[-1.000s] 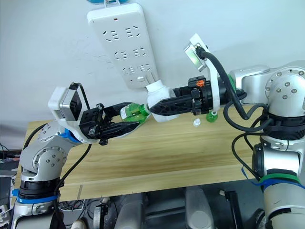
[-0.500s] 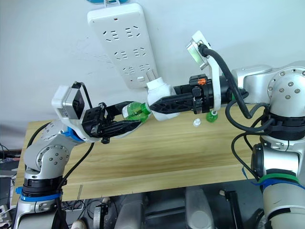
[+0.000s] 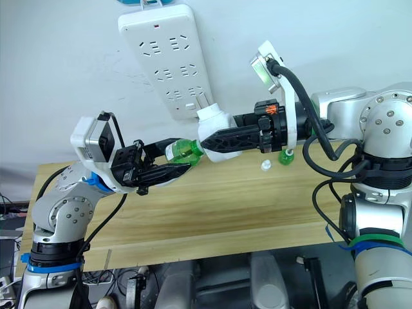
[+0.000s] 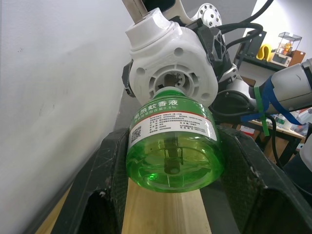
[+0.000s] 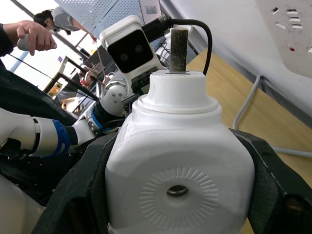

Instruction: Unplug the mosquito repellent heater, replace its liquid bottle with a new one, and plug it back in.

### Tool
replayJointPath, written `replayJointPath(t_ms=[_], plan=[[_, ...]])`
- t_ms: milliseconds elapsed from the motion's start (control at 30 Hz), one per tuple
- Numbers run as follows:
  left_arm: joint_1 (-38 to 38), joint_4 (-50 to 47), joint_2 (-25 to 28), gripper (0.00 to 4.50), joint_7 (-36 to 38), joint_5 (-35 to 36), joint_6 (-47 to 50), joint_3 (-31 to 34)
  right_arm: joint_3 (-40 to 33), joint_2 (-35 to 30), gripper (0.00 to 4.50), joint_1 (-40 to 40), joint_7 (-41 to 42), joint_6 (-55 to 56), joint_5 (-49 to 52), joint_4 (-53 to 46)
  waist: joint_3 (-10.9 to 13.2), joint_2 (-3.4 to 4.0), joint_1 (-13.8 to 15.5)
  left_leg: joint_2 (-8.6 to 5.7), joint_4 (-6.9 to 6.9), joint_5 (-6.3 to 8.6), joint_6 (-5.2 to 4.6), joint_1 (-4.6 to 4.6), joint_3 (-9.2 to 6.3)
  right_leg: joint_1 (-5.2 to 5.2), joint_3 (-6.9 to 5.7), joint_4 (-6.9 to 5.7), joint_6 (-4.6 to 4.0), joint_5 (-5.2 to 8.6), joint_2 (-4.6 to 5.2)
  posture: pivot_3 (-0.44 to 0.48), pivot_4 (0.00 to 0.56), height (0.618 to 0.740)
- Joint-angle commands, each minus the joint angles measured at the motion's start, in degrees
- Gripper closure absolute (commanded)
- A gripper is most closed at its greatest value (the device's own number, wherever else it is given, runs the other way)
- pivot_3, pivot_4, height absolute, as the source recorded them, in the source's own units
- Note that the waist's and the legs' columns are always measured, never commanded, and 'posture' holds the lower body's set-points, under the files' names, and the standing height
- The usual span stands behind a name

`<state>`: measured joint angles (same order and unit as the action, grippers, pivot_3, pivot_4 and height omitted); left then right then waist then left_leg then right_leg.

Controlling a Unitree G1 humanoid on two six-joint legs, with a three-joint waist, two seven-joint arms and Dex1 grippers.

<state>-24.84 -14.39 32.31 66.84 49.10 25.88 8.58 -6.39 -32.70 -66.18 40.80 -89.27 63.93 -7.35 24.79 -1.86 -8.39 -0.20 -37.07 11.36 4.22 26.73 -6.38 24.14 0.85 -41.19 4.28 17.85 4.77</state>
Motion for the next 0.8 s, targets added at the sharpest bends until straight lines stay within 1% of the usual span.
replayJointPath(t_ms=[33, 267, 433, 800], plan=[[0.7, -2.7, 0.4, 2.25, 0.0, 0.8, 0.0, 0.1, -0.2, -0.6, 1.51, -0.7, 0.6, 1.6, 0.1, -1.4, 0.0, 0.00, 0.0, 0.00, 0.00, 0.00, 0.00, 0.00, 0.00, 0.00, 0.00, 0.00, 0.00, 0.00, 0.00, -0.247, 0.355, 0.730], [0.3, -2.3, 0.2, 2.25, -0.1, 0.3, -0.4, 0.1, 0.5, -1.0, 1.51, -0.7, 1.5, 2.0, 0.0, -1.4, 0.0, 0.00, 0.0, 0.00, 0.00, -0.01, 0.01, 0.00, 0.00, 0.00, 0.00, 0.00, 0.00, 0.00, 0.00, -0.248, 0.355, 0.730], [-0.3, -1.8, 0.0, 2.25, -0.2, 0.2, -0.5, -0.1, 1.7, -2.2, 1.51, 0.4, 3.6, 1.7, 1.3, -4.0, 0.0, 0.00, 0.0, 0.00, 0.00, -0.01, 0.01, 0.00, 0.00, 0.00, 0.00, 0.00, 0.00, 0.00, 0.00, -0.248, 0.359, 0.730], [-0.4, -1.9, 0.1, 2.25, 0.0, 0.3, -0.1, -0.2, 1.3, -2.1, 1.51, 1.0, 3.1, 1.9, 1.4, -4.8, 0.0, 0.00, 0.0, 0.00, -0.01, -0.01, 0.01, 0.00, 0.00, 0.00, 0.00, 0.00, 0.00, 0.00, 0.00, -0.253, 0.363, 0.730]])
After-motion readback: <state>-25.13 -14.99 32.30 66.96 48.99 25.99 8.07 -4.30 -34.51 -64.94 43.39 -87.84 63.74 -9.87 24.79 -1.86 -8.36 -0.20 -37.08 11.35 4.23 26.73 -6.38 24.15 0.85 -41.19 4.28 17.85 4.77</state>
